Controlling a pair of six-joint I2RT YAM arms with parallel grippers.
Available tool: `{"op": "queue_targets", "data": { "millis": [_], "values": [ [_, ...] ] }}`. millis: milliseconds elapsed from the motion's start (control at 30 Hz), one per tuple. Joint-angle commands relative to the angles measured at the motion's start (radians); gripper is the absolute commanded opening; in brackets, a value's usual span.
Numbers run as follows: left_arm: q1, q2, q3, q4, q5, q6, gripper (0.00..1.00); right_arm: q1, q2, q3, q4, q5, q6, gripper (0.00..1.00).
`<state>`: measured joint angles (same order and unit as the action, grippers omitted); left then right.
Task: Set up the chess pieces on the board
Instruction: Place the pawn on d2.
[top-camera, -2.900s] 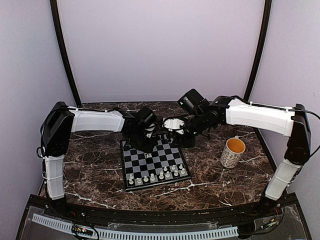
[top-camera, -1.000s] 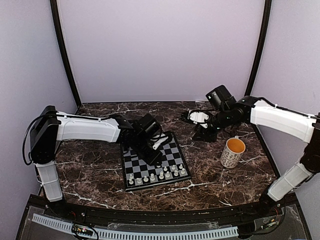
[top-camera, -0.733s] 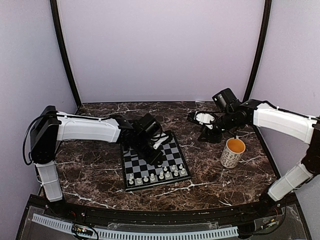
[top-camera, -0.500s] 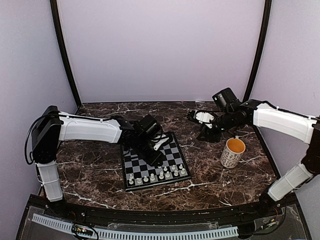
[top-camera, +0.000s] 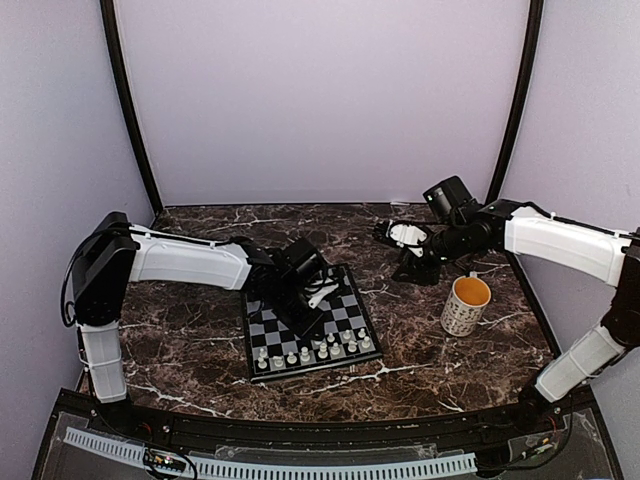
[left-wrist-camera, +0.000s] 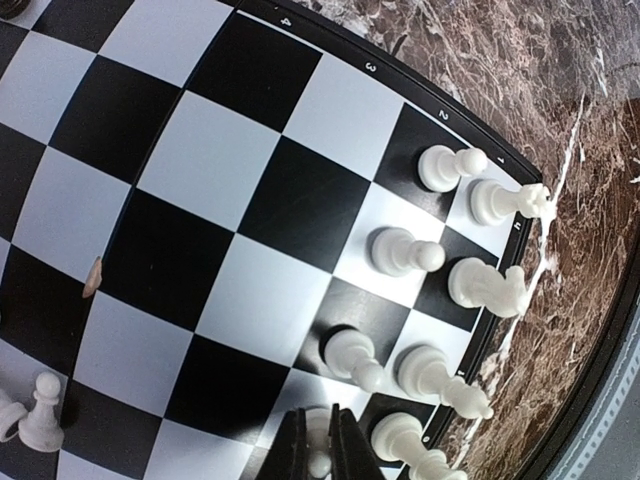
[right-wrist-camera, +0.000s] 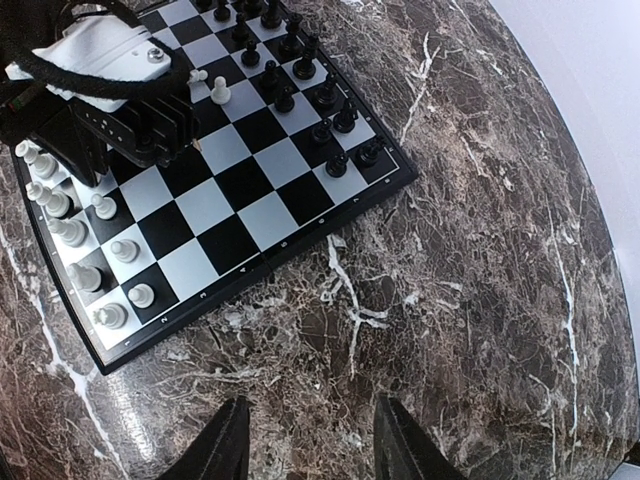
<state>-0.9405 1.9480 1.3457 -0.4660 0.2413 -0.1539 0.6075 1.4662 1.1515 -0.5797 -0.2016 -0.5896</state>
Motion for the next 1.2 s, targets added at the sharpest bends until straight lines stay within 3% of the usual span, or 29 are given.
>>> {"op": "queue_targets", "data": {
  "millis": [0, 133, 300, 533, 800, 933, 1100, 1167],
  "values": [
    [-0.005, 0.000, 0.009, -0.035, 0.009, 0.006, 0.06, -0.003, 0.011, 0.017, 0.021, -0.007, 0.009, 0.43],
    [-0.005, -0.001, 0.011, -0.038, 0.011, 0.005, 0.08, -0.003, 0.016, 0.022, 0.020, -0.008, 0.011, 0.43],
    [-0.004, 0.000, 0.016, -0.047, 0.000, 0.007, 0.20, -0.003, 0.019, 0.025, 0.018, -0.008, 0.012, 0.43],
    [-0.005, -0.003, 0.026, -0.046, -0.004, 0.003, 0.23, -0.003, 0.019, 0.024, 0.019, -0.007, 0.012, 0.43],
    [-0.005, -0.101, 0.069, -0.050, -0.012, 0.003, 0.33, -0.005, 0.017, 0.020, 0.018, -0.009, 0.014, 0.44],
    [0.007, -0.145, 0.097, -0.062, -0.065, 0.012, 0.35, -0.005, 0.016, 0.023, 0.020, -0.011, 0.017, 0.44],
    [0.047, -0.122, 0.125, -0.128, -0.262, -0.053, 0.34, -0.005, 0.017, 0.024, 0.021, -0.008, 0.020, 0.44],
    [0.071, -0.108, 0.124, -0.145, -0.280, -0.077, 0.33, -0.005, 0.013, 0.022, 0.020, -0.007, 0.020, 0.44]
  ]
}}
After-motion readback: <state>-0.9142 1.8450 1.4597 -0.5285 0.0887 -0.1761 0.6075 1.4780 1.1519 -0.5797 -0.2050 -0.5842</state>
